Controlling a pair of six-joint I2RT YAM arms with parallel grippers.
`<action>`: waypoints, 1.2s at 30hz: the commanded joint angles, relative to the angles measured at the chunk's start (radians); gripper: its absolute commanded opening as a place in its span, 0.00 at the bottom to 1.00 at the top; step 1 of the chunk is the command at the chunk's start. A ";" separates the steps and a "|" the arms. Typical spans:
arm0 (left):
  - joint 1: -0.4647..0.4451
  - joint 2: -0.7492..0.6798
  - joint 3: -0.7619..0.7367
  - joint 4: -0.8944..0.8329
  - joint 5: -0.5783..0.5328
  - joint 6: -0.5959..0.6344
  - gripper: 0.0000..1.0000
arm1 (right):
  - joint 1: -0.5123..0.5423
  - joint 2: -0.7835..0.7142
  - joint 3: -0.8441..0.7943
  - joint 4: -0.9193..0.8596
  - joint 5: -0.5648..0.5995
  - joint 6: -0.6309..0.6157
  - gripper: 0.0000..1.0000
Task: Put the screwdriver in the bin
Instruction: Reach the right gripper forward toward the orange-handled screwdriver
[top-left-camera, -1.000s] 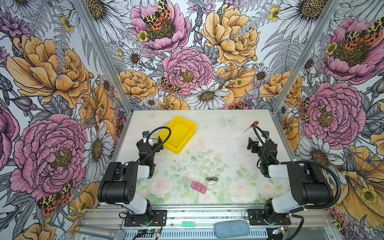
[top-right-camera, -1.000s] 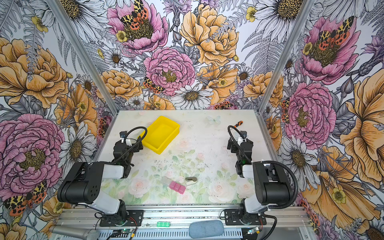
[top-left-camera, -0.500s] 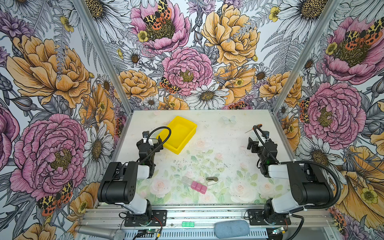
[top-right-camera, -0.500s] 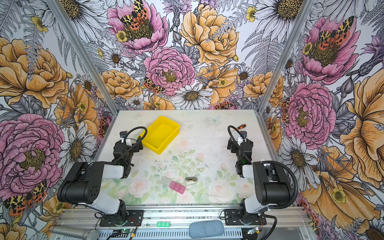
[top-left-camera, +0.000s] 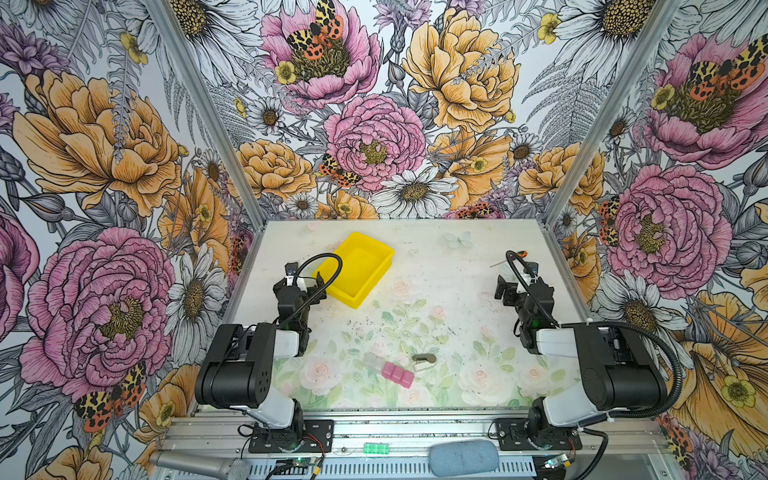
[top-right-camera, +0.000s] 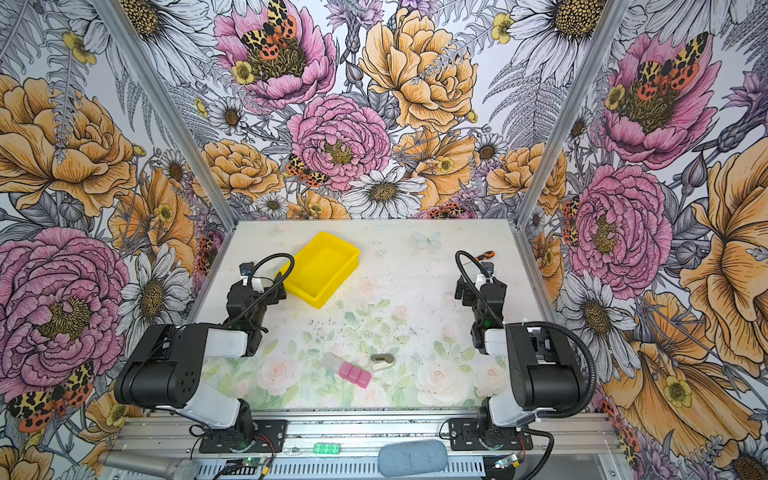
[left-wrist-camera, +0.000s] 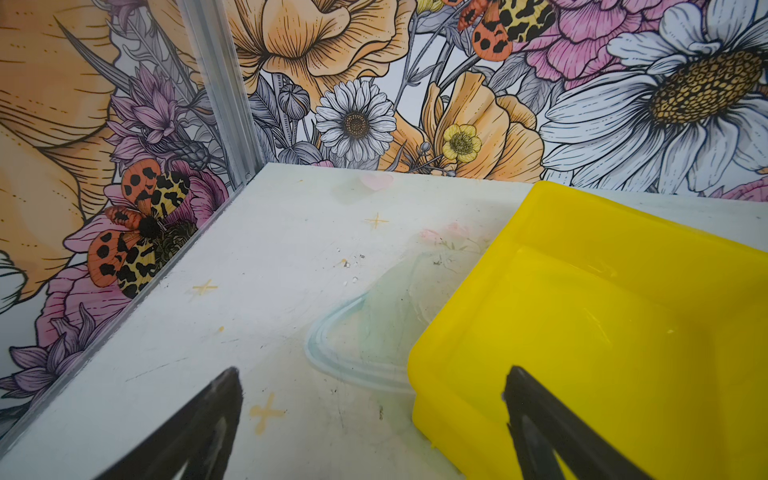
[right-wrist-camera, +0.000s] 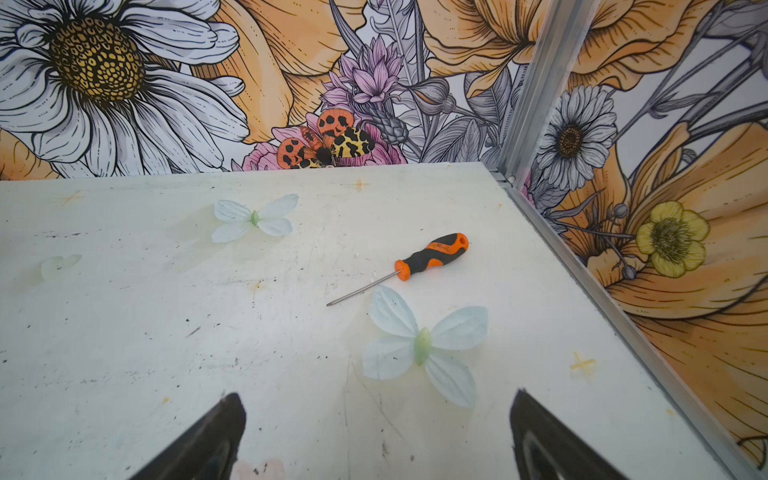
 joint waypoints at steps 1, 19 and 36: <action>0.015 -0.044 0.010 -0.037 0.029 -0.010 0.99 | 0.003 -0.050 0.039 -0.071 0.036 0.015 0.99; -0.015 -0.415 0.222 -0.822 -0.010 -0.212 0.99 | 0.029 -0.314 0.316 -0.820 0.243 0.278 0.99; -0.025 -0.482 0.443 -1.202 0.122 -0.328 0.99 | -0.044 0.144 0.824 -1.211 0.024 0.709 1.00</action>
